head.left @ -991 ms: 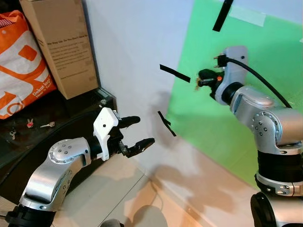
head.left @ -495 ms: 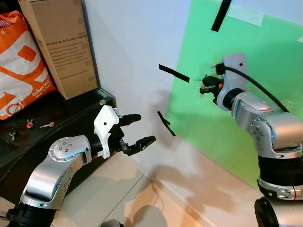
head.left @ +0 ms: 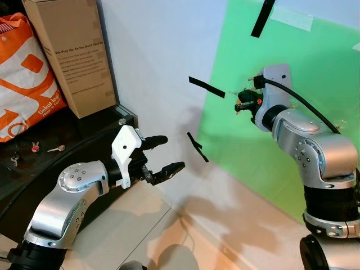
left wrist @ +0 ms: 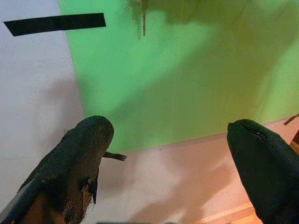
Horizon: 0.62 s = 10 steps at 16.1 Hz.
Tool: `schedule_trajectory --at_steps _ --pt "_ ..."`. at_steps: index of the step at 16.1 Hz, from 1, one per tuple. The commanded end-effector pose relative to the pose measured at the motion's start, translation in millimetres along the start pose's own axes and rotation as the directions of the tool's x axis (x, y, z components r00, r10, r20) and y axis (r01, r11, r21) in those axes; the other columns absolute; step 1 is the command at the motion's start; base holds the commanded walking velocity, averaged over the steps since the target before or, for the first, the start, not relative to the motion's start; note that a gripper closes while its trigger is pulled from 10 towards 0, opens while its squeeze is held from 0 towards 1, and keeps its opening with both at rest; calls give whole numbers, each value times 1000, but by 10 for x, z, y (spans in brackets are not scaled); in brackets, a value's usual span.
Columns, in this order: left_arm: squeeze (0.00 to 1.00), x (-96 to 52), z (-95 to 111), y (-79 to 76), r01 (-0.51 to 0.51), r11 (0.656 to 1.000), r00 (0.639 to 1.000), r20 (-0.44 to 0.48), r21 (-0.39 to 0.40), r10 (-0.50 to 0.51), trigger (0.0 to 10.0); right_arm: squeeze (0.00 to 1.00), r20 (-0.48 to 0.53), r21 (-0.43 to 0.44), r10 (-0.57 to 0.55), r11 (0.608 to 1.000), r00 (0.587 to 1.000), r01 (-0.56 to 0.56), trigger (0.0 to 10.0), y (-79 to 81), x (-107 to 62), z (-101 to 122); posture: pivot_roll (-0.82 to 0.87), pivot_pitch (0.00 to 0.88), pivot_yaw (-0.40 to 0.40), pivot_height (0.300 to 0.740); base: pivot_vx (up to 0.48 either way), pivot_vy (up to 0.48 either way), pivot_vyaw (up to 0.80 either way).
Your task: Hang keys on a hook
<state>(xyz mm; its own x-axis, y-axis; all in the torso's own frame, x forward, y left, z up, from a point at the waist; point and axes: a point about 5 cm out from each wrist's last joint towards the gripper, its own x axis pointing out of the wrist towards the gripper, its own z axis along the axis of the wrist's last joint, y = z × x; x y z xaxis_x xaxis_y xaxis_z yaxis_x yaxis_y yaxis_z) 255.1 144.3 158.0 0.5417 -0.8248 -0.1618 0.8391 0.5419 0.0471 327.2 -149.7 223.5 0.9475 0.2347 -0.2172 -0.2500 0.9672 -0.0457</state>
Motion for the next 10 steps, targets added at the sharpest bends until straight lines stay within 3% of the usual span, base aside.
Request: schedule_trajectory --at_steps 1,6,10 --pt "0 27 34 -24 13 1000 1000 8 13 -13 10000 0 28 8 0 1000 1000 -1 10000 -19 -7 67 22 0 -68 740 0 0 0" --pt "0 31 38 -16 7 1000 1000 11 13 -8 10000 0 23 4 14 1000 1000 -14 10000 25 9 49 22 0 -69 740 0 0 0" --pt "0 35 42 -10 7 1000 1000 11 12 -7 10000 0 -31 -14 -48 999 998 48 10000 -62 23 -58 23 0 -66 740 0 0 0"
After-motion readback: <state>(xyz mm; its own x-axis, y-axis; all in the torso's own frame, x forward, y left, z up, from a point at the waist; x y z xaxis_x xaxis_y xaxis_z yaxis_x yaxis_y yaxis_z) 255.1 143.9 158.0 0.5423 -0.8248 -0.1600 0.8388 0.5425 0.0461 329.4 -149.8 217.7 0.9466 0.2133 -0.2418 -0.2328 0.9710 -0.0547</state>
